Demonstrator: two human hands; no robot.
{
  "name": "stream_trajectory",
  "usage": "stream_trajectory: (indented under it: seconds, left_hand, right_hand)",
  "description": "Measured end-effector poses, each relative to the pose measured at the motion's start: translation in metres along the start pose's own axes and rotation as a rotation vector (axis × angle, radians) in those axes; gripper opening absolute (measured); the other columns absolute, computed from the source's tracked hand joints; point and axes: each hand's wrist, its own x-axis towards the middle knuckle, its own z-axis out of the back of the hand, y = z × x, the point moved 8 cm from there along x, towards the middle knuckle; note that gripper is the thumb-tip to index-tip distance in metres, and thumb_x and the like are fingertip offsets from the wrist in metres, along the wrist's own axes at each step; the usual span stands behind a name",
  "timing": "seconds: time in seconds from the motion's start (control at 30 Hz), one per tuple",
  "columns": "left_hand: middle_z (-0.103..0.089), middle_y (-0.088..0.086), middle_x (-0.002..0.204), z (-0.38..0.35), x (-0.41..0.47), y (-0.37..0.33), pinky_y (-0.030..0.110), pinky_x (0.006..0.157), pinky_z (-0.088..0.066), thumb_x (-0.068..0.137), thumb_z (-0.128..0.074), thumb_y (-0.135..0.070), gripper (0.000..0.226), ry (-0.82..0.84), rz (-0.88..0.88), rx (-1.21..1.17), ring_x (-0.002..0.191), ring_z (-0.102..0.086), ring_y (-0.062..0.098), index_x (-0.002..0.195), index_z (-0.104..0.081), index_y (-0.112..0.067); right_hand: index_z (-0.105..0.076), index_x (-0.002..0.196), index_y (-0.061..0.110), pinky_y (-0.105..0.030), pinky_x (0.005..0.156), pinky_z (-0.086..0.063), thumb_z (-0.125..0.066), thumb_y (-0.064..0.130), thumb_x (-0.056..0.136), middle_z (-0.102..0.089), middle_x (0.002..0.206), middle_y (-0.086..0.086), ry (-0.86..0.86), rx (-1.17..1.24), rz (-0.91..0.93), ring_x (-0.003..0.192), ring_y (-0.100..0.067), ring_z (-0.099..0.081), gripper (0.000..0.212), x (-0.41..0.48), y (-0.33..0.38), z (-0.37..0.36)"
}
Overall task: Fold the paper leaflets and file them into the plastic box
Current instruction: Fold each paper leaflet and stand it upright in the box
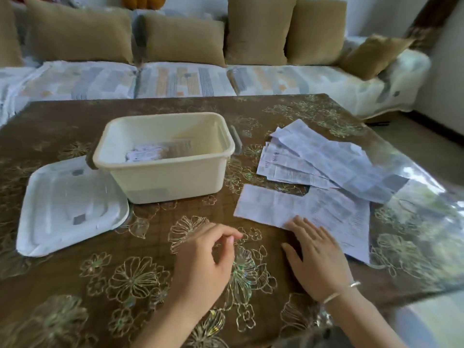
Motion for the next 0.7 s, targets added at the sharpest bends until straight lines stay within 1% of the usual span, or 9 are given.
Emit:
stream_trajectory:
  seconds: [0.07, 0.2, 0.3, 0.37, 0.4, 0.47, 0.5, 0.6, 0.7]
  left_hand:
    - [-0.066, -0.022, 0.090, 0.003, -0.008, 0.006, 0.011, 0.076, -0.047, 0.086, -0.066, -0.004, 0.023, -0.008, 0.019, 0.025, 0.086, -0.062, -0.003, 0.093, -0.072, -0.025]
    - [-0.063, -0.021, 0.099, 0.021, -0.020, 0.026, 0.008, 0.085, -0.041, 0.086, -0.066, -0.010, 0.020, -0.054, 0.086, 0.132, 0.097, -0.058, -0.003, 0.097, -0.069, -0.027]
    - [-0.060, -0.022, 0.104, 0.033, -0.027, 0.042, 0.016, 0.085, -0.041, 0.084, -0.069, -0.013, 0.021, -0.038, 0.126, 0.217, 0.102, -0.055, 0.002, 0.100, -0.068, -0.028]
    - [-0.058, -0.025, 0.104, 0.036, -0.033, 0.050, 0.015, 0.084, -0.042, 0.082, -0.073, -0.018, 0.023, 0.010, 0.156, 0.244, 0.102, -0.055, 0.001, 0.101, -0.068, -0.030]
    - [-0.058, -0.026, 0.104, 0.036, -0.036, 0.053, 0.012, 0.083, -0.039, 0.081, -0.074, -0.022, 0.023, 0.036, 0.163, 0.263, 0.101, -0.054, 0.000, 0.100, -0.068, -0.031]
    - [-0.059, -0.026, 0.105, 0.034, -0.040, 0.056, 0.008, 0.082, -0.033, 0.078, -0.077, -0.029, 0.024, 0.075, 0.159, 0.306, 0.100, -0.051, 0.000, 0.100, -0.069, -0.033]
    - [-0.059, -0.026, 0.107, 0.032, -0.041, 0.056, 0.008, 0.082, -0.031, 0.077, -0.078, -0.030, 0.025, 0.087, 0.148, 0.329, 0.100, -0.050, 0.000, 0.101, -0.070, -0.032]
    - [-0.059, -0.024, 0.112, 0.031, -0.045, 0.055, 0.009, 0.084, -0.030, 0.078, -0.077, -0.033, 0.025, 0.096, 0.130, 0.374, 0.102, -0.046, -0.002, 0.102, -0.070, -0.032]
    - [-0.059, -0.022, 0.117, 0.033, -0.050, 0.052, 0.014, 0.088, -0.031, 0.079, -0.077, -0.035, 0.027, 0.086, 0.123, 0.377, 0.106, -0.046, -0.001, 0.104, -0.070, -0.032]
  right_hand:
    - [-0.055, 0.130, 0.031, -0.035, 0.113, -0.032, -0.038, 0.052, 0.089, -0.048, 0.142, 0.008, -0.070, 0.077, 0.125, 0.134, -0.010, -0.041, 0.049, -0.012, 0.022, 0.001]
    - [-0.067, 0.110, 0.029, -0.029, 0.105, -0.043, -0.055, 0.035, 0.087, -0.061, 0.127, 0.015, -0.128, 0.258, 0.338, 0.123, -0.001, -0.051, 0.026, -0.030, 0.058, 0.003]
    - [-0.069, 0.099, 0.030, -0.020, 0.087, -0.052, -0.064, 0.020, 0.086, -0.067, 0.110, 0.019, -0.136, 0.442, 0.336, 0.104, 0.003, -0.061, 0.017, -0.030, 0.067, 0.010]
    - [-0.067, 0.100, 0.031, -0.019, 0.077, -0.052, -0.066, 0.023, 0.085, -0.062, 0.101, 0.019, -0.124, 0.479, 0.219, 0.087, 0.001, -0.059, 0.017, -0.020, 0.065, 0.014]
    - [-0.064, 0.104, 0.031, -0.023, 0.079, -0.052, -0.067, 0.034, 0.084, -0.058, 0.100, 0.017, -0.093, 0.450, 0.139, 0.088, -0.001, -0.057, 0.020, -0.013, 0.063, 0.014]
    - [-0.056, 0.115, 0.027, -0.030, 0.087, -0.049, -0.065, 0.061, 0.075, -0.052, 0.109, 0.010, 0.058, 0.301, -0.008, 0.099, -0.010, -0.054, 0.053, -0.003, 0.062, 0.009]
    - [-0.051, 0.120, 0.024, -0.031, 0.090, -0.048, -0.066, 0.069, 0.069, -0.051, 0.114, 0.005, 0.154, 0.214, -0.055, 0.104, -0.014, -0.053, 0.068, 0.000, 0.065, 0.005]
    - [-0.041, 0.126, 0.013, -0.033, 0.087, -0.047, -0.073, 0.065, 0.064, -0.051, 0.120, -0.004, 0.321, 0.066, -0.128, 0.108, -0.022, -0.054, 0.087, 0.004, 0.078, -0.002]
    - [-0.046, 0.118, 0.013, -0.034, 0.084, -0.050, -0.080, 0.056, 0.063, -0.059, 0.109, -0.001, 0.368, 0.125, -0.170, 0.100, -0.020, -0.058, 0.077, 0.005, 0.081, -0.002]
